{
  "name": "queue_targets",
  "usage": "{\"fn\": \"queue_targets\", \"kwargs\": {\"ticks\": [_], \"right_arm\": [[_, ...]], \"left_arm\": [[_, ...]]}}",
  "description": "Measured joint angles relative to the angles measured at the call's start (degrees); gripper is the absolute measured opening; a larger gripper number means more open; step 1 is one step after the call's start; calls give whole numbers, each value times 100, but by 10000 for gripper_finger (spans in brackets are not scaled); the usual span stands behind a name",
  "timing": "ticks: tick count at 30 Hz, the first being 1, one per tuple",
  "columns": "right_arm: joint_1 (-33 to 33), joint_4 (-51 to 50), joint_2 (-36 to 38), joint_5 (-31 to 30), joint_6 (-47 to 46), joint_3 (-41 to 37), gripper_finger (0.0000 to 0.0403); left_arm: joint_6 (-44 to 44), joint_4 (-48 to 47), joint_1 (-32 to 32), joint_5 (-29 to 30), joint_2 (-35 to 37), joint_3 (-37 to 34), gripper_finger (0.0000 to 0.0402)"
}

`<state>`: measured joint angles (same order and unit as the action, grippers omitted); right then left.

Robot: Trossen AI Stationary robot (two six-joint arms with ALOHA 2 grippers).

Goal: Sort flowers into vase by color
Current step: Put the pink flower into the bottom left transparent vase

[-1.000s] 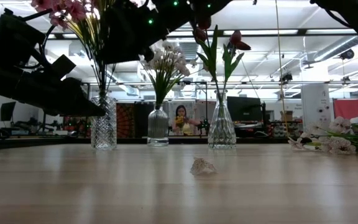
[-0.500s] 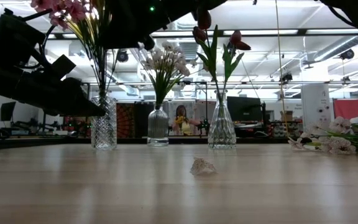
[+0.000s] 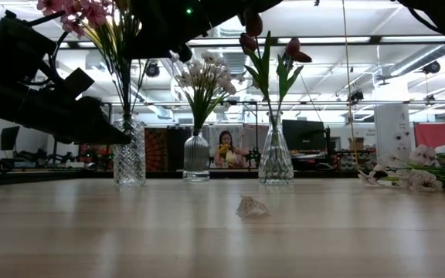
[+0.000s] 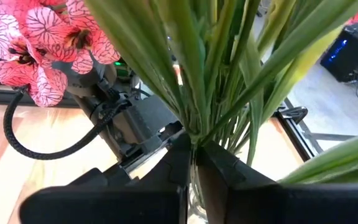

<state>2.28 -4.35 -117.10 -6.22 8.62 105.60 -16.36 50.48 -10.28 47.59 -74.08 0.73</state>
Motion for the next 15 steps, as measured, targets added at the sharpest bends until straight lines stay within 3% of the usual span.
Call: {"fn": "queue_targets", "kwargs": {"ticks": [15], "right_arm": [[38,-10,-10,21,-182,-24,13]], "left_arm": [[-2,0,0,0,0,0,223]]}}
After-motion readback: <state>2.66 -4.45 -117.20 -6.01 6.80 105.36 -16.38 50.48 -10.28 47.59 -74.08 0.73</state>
